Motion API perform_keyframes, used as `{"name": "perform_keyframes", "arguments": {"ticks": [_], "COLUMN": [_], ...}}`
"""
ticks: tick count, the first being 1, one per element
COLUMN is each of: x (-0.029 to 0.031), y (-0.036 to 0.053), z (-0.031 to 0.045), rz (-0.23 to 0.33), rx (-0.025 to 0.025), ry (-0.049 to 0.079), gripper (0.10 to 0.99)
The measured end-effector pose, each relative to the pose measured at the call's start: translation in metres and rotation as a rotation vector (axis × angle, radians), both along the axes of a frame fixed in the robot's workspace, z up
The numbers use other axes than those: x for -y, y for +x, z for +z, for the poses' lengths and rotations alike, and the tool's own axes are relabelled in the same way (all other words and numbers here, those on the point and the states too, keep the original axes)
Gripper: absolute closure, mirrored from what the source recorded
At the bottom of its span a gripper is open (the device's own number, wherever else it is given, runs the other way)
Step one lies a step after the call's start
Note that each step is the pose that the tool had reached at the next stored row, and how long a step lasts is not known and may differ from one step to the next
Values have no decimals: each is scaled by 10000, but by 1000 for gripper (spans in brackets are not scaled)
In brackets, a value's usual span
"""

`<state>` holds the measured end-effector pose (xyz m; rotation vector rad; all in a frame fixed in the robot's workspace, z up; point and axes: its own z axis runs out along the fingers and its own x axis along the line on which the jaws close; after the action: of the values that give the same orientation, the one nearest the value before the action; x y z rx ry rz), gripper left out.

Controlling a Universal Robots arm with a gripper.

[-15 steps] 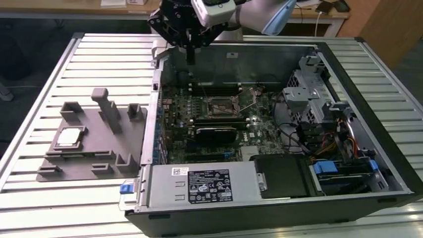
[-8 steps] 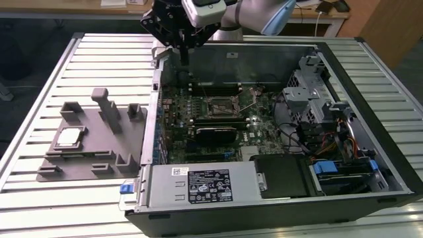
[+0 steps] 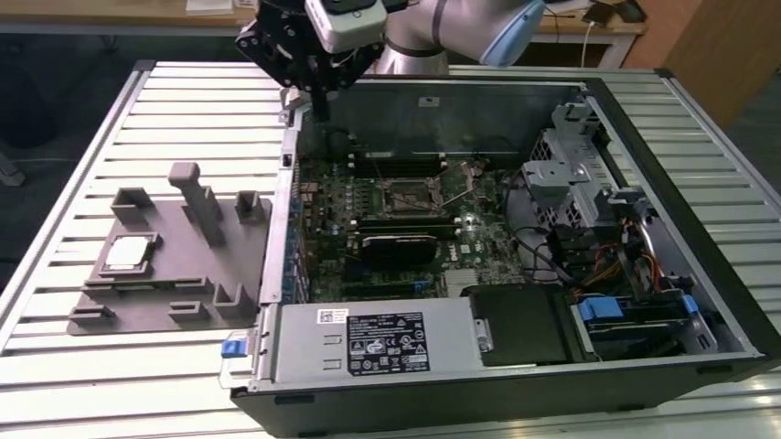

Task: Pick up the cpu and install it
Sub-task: 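Reach for the cpu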

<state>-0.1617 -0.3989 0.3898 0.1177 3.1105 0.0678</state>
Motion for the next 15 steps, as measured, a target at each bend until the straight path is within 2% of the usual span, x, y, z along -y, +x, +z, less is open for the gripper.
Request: {"name": "perform_keyframes", "arguments": {"ticks": [15], "x": [0], "y": [-370], "z": [-81], "rz": [0], "rx": [3], "ry": [-1], "gripper": [980]}}
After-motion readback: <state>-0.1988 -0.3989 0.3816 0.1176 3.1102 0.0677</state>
